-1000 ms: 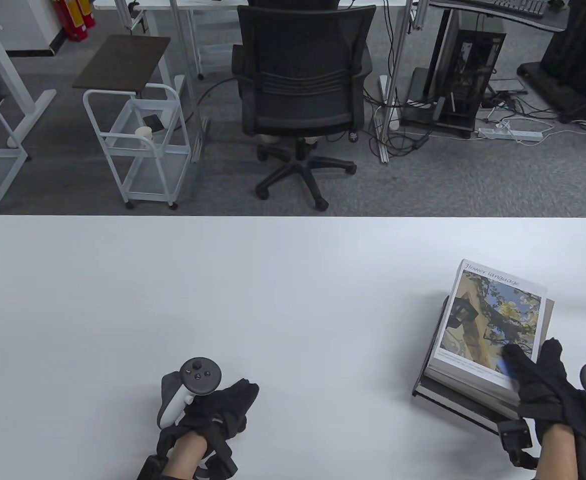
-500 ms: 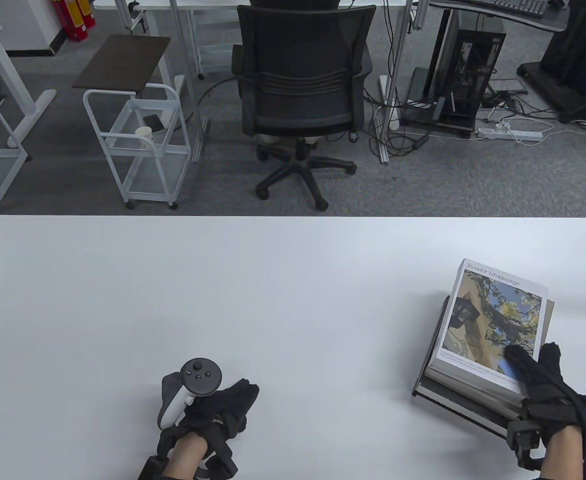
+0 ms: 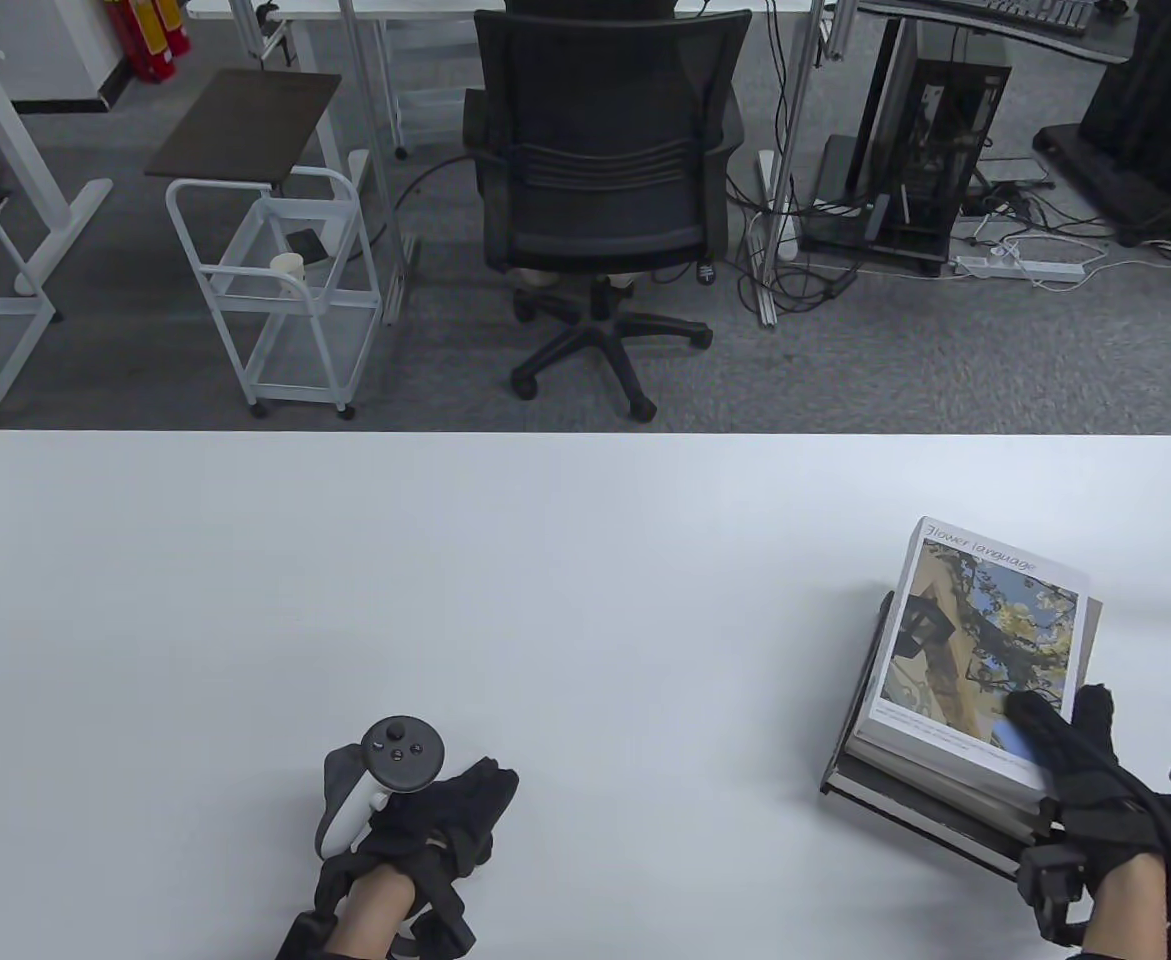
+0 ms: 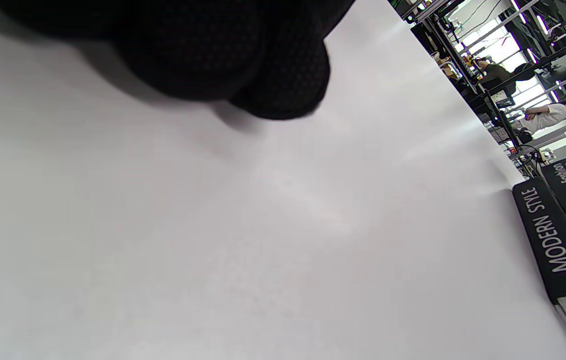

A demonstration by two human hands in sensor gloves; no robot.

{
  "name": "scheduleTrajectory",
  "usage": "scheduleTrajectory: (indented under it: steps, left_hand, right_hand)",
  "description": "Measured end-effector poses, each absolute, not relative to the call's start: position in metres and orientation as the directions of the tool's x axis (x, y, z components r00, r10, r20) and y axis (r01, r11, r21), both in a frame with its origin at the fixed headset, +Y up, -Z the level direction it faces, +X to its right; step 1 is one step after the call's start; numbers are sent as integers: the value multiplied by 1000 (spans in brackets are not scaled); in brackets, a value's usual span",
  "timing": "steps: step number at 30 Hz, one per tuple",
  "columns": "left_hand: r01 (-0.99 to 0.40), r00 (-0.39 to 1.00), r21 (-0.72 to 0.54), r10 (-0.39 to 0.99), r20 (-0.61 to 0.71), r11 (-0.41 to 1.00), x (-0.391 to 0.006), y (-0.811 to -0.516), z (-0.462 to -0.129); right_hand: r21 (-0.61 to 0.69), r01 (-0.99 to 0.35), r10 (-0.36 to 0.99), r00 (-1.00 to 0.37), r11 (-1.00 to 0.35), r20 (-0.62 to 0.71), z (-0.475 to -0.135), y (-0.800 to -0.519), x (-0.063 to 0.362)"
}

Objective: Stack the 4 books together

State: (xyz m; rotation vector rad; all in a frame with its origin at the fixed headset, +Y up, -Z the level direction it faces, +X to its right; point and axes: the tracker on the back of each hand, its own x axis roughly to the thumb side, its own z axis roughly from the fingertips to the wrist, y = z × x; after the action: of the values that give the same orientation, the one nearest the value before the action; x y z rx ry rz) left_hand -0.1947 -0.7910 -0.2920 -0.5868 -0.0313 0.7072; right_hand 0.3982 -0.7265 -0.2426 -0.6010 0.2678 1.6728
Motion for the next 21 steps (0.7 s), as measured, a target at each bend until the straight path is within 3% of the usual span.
scheduleTrajectory:
  steps: [9,21]
  left_hand:
    - [-607,763,-521,624,-172,600,-195,-791,-292]
    - [-653,722,-553,647,-247,517,-203,-790,-292]
  right_hand:
    - [-39,-976,842,-164,-214,-514,-268,-725,351]
    - [177,-957,839,-286,-228,-463,-305,-723,243]
